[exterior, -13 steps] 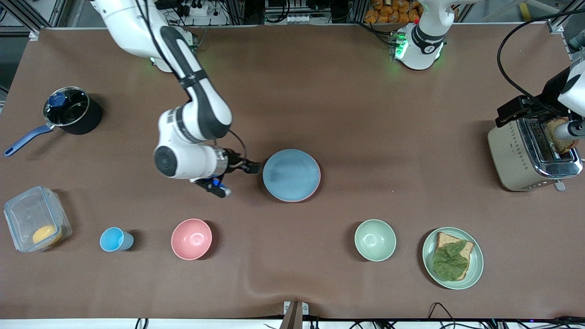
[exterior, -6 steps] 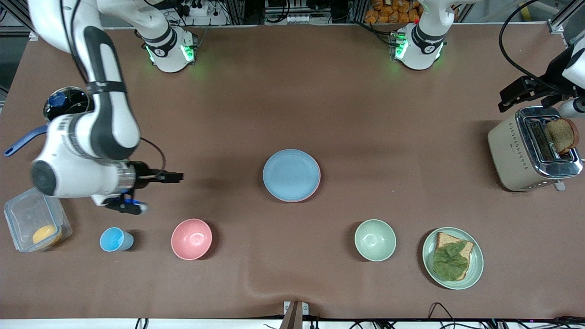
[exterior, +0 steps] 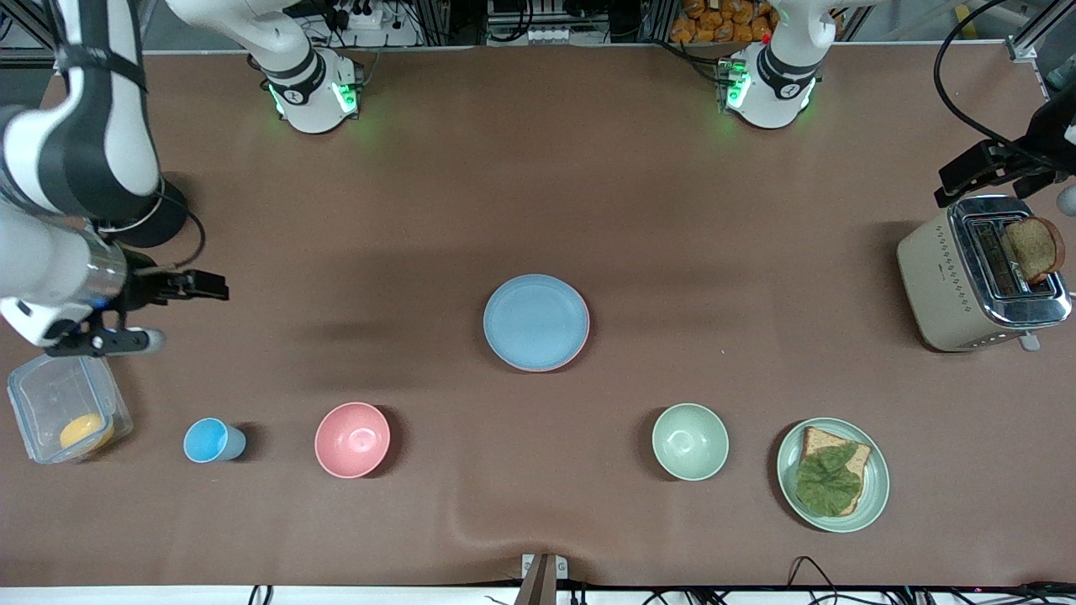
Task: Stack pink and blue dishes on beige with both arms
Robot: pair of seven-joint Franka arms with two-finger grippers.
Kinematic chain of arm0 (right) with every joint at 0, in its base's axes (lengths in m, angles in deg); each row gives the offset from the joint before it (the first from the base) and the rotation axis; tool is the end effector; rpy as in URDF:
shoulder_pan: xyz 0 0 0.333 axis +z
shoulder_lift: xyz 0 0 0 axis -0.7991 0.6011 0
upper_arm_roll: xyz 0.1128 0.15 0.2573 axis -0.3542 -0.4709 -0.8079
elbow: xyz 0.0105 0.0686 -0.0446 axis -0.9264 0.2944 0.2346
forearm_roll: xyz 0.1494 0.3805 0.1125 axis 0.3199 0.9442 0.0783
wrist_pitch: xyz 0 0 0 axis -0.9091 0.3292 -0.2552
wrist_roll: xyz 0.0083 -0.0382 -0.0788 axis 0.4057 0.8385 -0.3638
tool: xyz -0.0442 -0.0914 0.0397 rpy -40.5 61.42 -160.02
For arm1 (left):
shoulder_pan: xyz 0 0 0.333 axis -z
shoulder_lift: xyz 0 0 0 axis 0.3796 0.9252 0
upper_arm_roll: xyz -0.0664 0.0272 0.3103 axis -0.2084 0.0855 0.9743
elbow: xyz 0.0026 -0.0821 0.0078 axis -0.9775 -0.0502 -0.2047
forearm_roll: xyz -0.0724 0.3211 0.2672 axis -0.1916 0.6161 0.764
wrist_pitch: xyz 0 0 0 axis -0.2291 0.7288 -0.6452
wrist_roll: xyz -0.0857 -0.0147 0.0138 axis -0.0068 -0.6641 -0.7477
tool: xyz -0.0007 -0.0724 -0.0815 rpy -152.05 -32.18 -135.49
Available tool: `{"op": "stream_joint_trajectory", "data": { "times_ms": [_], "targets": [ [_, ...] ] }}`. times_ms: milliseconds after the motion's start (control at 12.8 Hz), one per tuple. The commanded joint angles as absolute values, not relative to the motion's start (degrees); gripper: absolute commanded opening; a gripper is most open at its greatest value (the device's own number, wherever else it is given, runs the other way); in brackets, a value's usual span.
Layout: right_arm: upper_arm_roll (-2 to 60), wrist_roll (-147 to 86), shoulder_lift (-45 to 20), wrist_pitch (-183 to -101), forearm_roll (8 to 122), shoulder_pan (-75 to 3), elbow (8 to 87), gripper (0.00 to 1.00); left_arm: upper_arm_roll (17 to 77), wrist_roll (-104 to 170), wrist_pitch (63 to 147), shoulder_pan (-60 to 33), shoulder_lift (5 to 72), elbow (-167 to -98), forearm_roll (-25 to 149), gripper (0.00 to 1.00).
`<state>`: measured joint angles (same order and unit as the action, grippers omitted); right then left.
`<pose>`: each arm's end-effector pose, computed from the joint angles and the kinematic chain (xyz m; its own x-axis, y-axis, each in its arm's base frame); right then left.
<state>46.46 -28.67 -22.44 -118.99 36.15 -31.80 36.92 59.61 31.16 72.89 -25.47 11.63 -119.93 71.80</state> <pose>0.6447 0.0170 0.5040 0.9860 0.0773 -0.1480 0.0695 -0.9959 -0.0571 0.5687 -0.0252 0.6591 0.9945 0.1038 -0.0110 0.1037 -0.9945 -0.0116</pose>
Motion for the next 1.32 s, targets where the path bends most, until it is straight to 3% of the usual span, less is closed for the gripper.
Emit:
{"op": "stream_joint_trajectory", "data": {
  "times_ms": [0, 311, 467, 1246],
  "targets": [
    [45.0, -28.3, -26.6, -117.6, 34.4, -32.2, 37.9, 1.0, 59.6, 32.4, 70.4, -25.8, 12.0, -119.2, 68.7, 1.0],
    [25.8, -29.9, -30.6, -116.2, 31.4, -51.0, 37.9, 1.0, 59.8, 32.4, 69.9, -25.7, 13.0, -116.9, 69.2, 1.0],
    [19.4, -34.1, -33.0, -114.0, 31.0, -56.5, 38.0, 1.0, 59.6, 32.4, 69.9, -25.7, 13.0, -116.9, 69.3, 1.0],
    [19.5, -35.5, -36.8, -111.6, 30.0, -56.6, 38.6, 1.0, 59.4, 32.3, 69.9, -25.2, 13.1, -117.2, 69.4, 1.0]
  ]
}}
